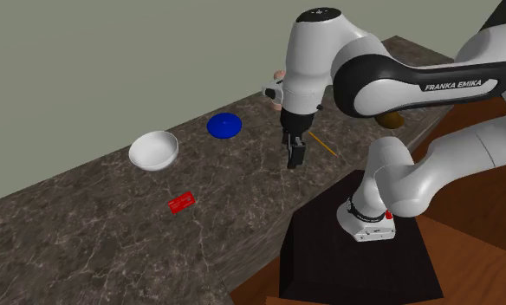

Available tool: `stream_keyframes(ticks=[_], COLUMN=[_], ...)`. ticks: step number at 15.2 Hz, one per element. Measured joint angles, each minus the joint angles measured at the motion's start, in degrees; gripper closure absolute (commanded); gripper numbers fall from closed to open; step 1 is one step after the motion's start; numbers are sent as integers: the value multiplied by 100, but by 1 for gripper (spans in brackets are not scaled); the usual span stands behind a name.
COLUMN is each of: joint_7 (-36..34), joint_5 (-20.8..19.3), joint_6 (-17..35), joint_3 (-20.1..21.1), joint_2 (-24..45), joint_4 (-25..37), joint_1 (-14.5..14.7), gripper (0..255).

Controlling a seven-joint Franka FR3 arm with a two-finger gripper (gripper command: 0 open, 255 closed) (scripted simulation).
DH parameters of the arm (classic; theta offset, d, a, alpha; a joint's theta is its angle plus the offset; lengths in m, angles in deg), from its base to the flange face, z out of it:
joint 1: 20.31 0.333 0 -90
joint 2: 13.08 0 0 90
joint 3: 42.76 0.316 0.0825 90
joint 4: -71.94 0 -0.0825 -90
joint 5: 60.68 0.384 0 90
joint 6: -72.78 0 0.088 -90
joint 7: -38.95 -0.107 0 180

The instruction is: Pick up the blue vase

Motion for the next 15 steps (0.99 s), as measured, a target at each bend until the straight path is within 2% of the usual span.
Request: stream_keyframes(ticks=[4,9,15], joint_7=[128,453,818], joint_5=[-94,-267,-317], joint_6=[202,732,1155], joint_3=[-149,-517,-925], joint_2=[360,1239,2391], joint_4=[141,456,1153], joint_1=[-84,-262,-417], gripper=[0,0,0])
